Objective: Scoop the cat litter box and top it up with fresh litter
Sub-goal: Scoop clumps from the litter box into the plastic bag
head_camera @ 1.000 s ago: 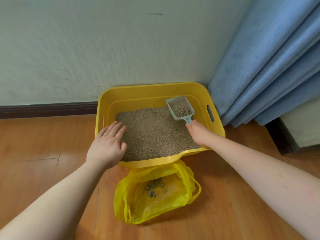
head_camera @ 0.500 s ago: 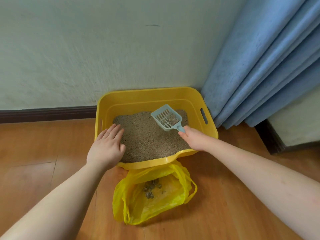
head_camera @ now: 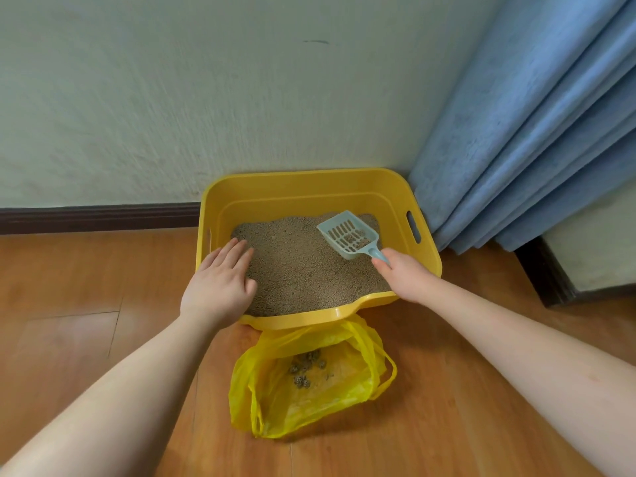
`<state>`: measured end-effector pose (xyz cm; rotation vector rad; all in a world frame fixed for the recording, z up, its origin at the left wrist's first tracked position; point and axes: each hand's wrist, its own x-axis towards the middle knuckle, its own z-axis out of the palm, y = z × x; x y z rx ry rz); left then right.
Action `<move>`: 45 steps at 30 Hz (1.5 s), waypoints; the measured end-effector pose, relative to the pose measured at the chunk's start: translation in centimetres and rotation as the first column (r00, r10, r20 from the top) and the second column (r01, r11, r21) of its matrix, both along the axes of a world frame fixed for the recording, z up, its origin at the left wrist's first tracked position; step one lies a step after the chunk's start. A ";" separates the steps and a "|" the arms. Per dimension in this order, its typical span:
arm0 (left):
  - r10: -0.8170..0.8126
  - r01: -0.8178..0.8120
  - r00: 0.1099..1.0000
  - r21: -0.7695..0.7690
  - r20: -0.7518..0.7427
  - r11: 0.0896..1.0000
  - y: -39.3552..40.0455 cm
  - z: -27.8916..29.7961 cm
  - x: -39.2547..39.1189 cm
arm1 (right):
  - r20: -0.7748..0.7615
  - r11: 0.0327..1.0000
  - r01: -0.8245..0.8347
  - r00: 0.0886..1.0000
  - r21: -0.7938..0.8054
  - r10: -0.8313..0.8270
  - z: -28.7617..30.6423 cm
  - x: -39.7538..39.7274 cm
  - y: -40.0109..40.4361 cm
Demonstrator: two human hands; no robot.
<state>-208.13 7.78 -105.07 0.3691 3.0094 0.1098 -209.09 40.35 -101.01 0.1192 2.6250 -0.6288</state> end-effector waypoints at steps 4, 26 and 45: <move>-0.001 0.001 1.000 -0.004 0.001 1.000 0.0 0.0 0.0 | 0.006 1.000 -0.018 1.000 0.016 0.018 0.0 0.2 0.0; 0.005 -0.005 1.000 0.017 -0.004 1.000 0.0 0.0 0.0 | -0.073 0.991 -0.095 0.993 -0.099 0.088 -0.4 0.6 -0.3; 0.015 -0.015 1.000 0.024 0.009 1.000 0.2 0.4 -0.1 | 0.030 0.908 -0.417 0.908 -0.047 0.418 -4.2 14.9 -0.9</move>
